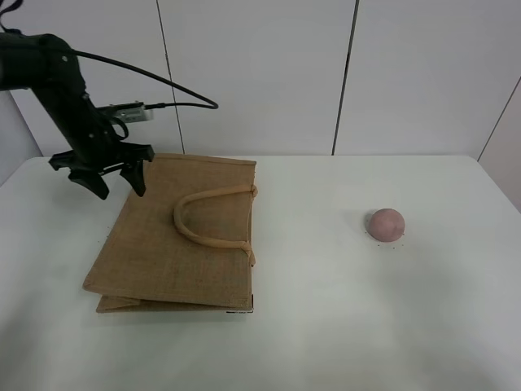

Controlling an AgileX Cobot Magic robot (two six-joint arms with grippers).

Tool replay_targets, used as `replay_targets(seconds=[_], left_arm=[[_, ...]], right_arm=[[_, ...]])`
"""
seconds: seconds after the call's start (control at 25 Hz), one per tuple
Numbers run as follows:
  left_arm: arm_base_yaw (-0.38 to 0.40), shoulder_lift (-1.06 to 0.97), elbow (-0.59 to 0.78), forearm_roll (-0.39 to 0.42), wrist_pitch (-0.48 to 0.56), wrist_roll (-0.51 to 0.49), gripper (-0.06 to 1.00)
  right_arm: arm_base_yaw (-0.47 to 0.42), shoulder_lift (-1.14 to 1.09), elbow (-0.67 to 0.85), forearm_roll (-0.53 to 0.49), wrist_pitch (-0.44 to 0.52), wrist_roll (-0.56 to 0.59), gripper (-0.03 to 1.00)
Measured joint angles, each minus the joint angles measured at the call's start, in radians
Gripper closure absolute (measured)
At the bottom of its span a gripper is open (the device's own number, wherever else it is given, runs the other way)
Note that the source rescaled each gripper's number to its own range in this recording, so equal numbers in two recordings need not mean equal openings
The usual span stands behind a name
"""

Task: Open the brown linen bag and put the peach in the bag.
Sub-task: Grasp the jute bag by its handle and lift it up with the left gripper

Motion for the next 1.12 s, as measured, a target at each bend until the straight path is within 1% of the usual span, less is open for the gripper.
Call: replay_targets(seconds=[0.2, 0.36, 0.6, 1.12], left_arm=[[-0.12, 0.057, -0.087, -0.003, -0.032, -0.051, -0.06], [-0.17, 0.104, -0.135, 0.016, -0.065, -0.092, -0.06], [-0.173, 0.168, -0.139, 0.088, -0.087, -0.123, -0.06], [-0.173, 0.303, -0.14, 0.098, -0.134, -0.129, -0.06]], right_arm=[[0.0, 0.0, 0.0, 0.0, 0.0, 0.0, -0.03], [0.0, 0.0, 0.0, 0.0, 0.0, 0.0, -0.03], [0.0, 0.0, 0.0, 0.001, 0.0, 0.0, -0.03], [0.0, 0.0, 0.0, 0.001, 0.0, 0.0, -0.03]])
